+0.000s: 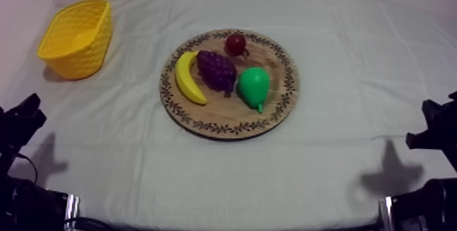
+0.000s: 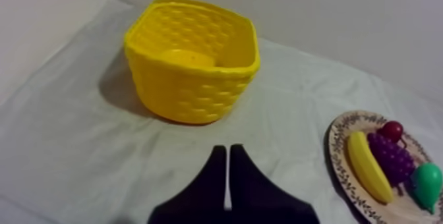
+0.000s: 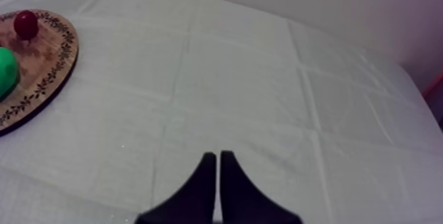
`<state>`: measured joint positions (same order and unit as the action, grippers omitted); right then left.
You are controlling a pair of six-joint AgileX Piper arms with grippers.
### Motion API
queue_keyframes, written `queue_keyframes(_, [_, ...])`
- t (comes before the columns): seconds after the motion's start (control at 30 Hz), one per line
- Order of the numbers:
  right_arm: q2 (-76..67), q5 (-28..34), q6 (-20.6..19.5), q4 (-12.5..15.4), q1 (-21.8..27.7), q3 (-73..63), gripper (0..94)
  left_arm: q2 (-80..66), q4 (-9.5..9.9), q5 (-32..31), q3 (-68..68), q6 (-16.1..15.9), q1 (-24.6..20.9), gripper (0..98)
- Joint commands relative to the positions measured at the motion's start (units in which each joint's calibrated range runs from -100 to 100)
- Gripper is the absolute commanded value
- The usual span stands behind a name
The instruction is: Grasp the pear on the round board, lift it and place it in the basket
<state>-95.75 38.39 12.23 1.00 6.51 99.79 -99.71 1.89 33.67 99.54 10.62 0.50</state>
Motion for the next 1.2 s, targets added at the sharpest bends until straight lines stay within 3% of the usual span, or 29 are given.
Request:
queue_keyframes(0.0, [-0.01, 0.0, 0.0, 0.0, 0.0, -0.01, 0.3, -0.03, 0.07, -0.04, -0.01, -10.31, -0.11, 0.0])
queue_keyframes(0.1, [-0.01, 0.0, 0.0, 0.0, 0.0, -0.01, 0.3, -0.03, 0.08, -0.1, 0.0, -9.36, -0.24, 0.0])
queue_keyframes(0.27, [-0.01, 0.0, 0.0, 0.0, 0.0, -0.01, 0.3, -0.03, 0.09, -0.12, 0.01, 0.01, -0.73, 0.0])
queue_keyframes(0.37, [-0.01, 0.0, 0.02, 0.0, 0.0, -0.01, 0.3, -0.03, 0.09, -0.12, 0.01, 2.95, -0.79, 1.3])
queue_keyframes(0.53, [-0.01, 0.0, 0.01, 0.0, 0.0, -0.01, 0.3, -0.03, 0.0, -0.46, 0.06, 1.91, -0.71, 0.4])
queue_keyframes(0.73, [-0.01, 0.0, 0.03, 0.0, 0.0, -0.01, 0.3, 4.1, -0.69, -0.94, -4.14, -1.64, 0.14, 0.0])
queue_keyframes(1.07, [-0.01, 0.0, 0.01, 0.0, 0.0, -0.01, 0.3, 23.23, -0.74, -0.23, -24.58, -3.1, 2.85, 0.0])
queue_keyframes(1.17, [-0.01, 0.0, 0.0, 0.0, 0.0, -0.01, 0.3, 29.23, 0.07, 2.15, -32.29, -2.72, 4.16, 0.0])
